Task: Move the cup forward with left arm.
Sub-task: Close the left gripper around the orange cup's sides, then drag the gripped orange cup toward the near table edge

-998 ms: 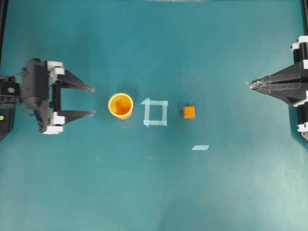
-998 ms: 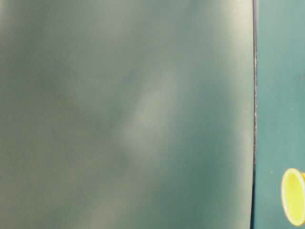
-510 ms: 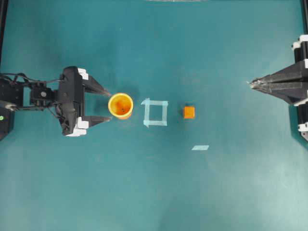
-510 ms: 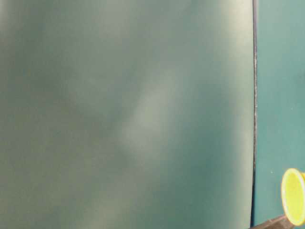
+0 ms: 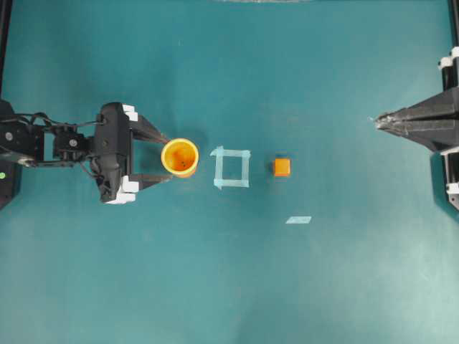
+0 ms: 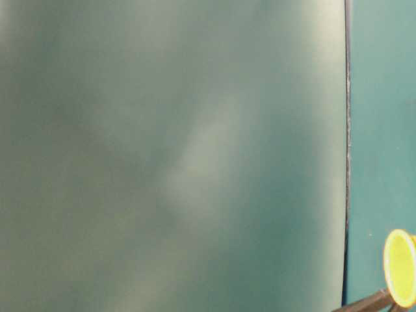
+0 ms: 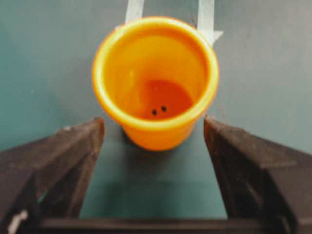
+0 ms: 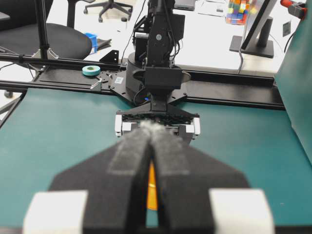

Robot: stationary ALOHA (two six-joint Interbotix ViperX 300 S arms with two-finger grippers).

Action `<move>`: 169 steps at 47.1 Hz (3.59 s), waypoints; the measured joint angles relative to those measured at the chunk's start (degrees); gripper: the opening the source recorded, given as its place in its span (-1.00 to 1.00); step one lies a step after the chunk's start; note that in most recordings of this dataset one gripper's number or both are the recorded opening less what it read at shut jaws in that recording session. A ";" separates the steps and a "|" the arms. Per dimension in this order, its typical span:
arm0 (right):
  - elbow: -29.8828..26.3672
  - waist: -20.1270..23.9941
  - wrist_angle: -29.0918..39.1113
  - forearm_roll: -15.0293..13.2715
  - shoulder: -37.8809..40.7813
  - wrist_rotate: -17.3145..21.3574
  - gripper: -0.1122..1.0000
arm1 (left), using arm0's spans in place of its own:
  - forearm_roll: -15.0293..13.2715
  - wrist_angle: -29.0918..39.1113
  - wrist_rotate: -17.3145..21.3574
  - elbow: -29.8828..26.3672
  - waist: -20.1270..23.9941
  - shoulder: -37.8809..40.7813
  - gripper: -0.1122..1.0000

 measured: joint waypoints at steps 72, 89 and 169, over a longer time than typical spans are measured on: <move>-0.35 0.00 0.18 0.00 0.09 0.00 -0.81 | 0.00 0.09 0.70 -5.10 -2.55 1.76 0.43; -0.35 0.00 0.18 0.00 0.09 0.00 -0.81 | 0.00 1.23 0.18 -4.13 -8.17 -0.97 0.43; -0.35 0.00 0.26 0.00 0.00 0.35 -0.81 | -0.26 10.02 0.26 -10.72 -40.08 -0.35 0.43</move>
